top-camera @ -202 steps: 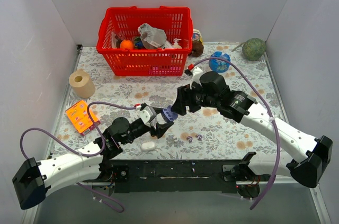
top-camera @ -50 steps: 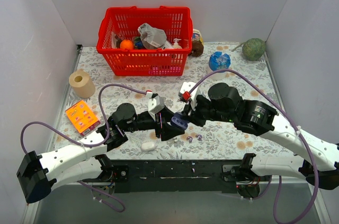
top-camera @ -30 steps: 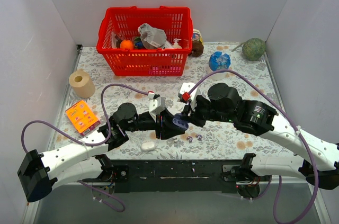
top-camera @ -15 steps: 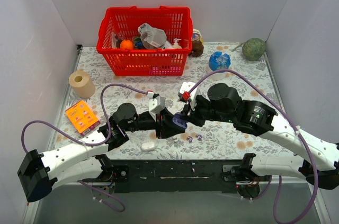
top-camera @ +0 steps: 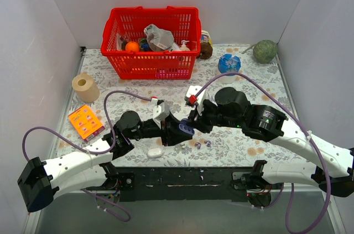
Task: Insert the wireless bluetooth earbuds into the charging case
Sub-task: Adjust the charging case, then pick up the earbud from the center of the board.
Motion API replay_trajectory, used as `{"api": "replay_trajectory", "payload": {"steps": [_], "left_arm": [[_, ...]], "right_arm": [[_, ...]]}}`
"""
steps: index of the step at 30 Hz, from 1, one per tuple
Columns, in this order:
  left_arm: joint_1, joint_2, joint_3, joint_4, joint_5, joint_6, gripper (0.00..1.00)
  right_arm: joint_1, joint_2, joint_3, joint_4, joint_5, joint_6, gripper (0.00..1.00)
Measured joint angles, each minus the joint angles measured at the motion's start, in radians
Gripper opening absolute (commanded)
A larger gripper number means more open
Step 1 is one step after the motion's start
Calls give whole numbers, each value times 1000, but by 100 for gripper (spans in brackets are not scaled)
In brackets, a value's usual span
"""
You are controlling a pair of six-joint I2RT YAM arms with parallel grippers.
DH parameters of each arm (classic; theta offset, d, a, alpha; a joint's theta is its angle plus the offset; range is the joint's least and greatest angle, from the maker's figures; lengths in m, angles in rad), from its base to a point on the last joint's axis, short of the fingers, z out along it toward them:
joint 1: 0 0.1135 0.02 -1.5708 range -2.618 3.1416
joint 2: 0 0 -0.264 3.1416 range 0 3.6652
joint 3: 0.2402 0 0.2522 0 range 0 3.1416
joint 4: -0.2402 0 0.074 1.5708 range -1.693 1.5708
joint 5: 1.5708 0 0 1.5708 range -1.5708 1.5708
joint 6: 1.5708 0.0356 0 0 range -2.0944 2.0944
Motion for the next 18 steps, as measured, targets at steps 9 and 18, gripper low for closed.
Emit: {"api": "replay_trajectory", "payload": {"steps": [9, 18], "left_arm": [[0, -87, -87, 73, -72, 2, 0], [0, -354, -187, 92, -207, -29, 0]], "right_arm": [[0, 0, 49, 29, 50, 127, 73], [-2, -128, -33, 138, 274, 268, 67]]}}
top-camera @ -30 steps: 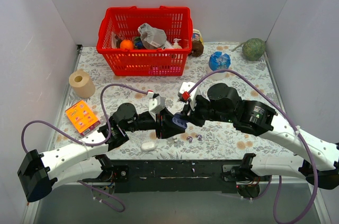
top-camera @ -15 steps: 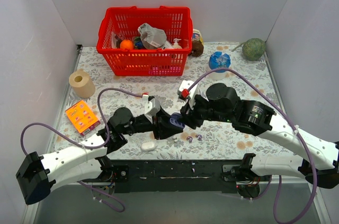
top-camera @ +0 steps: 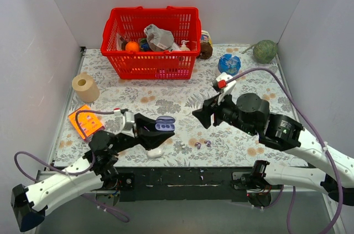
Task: Insert the wireless bluetooth earbuds into the charging case
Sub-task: Pick up the earbud from the center of the board.
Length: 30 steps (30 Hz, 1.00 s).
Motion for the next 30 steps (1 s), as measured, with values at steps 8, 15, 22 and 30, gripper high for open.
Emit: {"api": "replay_trajectory", "payload": {"steps": [8, 15, 22, 30], "left_arm": [[0, -256, -8, -127, -74, -7, 0], [0, -277, -11, -222, -109, -7, 0], [0, -270, -12, -241, -111, -16, 0], [0, -268, -24, -253, -111, -29, 0]], "right_arm": [[-5, -18, -412, -44, 143, 169, 62], [-22, 44, -556, -74, 144, 322, 61], [-169, 55, -653, 28, 61, 378, 54], [-283, 49, -728, 122, -66, 385, 50]]}}
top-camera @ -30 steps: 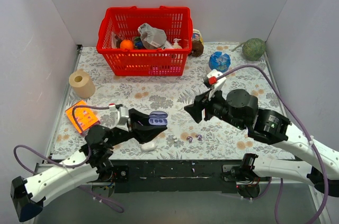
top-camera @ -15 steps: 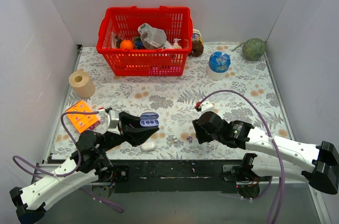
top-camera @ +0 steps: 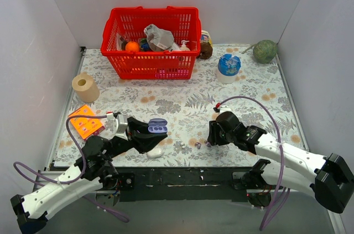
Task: Insert the wireless bluetooth earbuds into the charging case
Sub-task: Pick up the earbud from the center of the board.
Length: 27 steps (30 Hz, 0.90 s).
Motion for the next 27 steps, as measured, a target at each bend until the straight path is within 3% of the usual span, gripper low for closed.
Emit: {"api": "replay_trajectory", "payload": {"steps": [27], "left_arm": [[0, 26, -12, -2, 0, -19, 0]], "right_arm": [[-57, 109, -56, 124, -134, 28, 41]]}}
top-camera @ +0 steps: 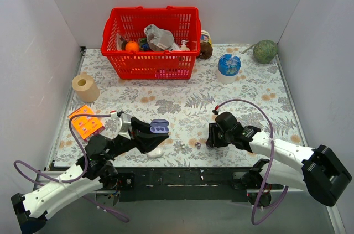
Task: Insert the wireless bluetooth earbuds into the charging case
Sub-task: Pick up the earbud from the center of the board.
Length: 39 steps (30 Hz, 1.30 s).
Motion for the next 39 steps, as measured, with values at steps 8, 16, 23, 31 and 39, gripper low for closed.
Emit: {"api": "replay_trajectory", "payload": {"steps": [8, 16, 23, 31, 39], "left_arm": [[0, 6, -2, 0, 0, 0, 0], [0, 6, -3, 0, 0, -5, 0], [0, 5, -8, -2, 0, -12, 0], [0, 5, -13, 9, -7, -11, 0], [0, 69, -50, 129, -42, -3, 0]], "right_arm": [[-2, 2, -6, 19, -7, 6, 38], [-6, 24, -6, 47, -20, 12, 27], [-6, 23, -6, 42, -22, 18, 13], [-6, -60, 3, -23, -1, 21, 1], [-5, -187, 126, -130, 26, 17, 1]]}}
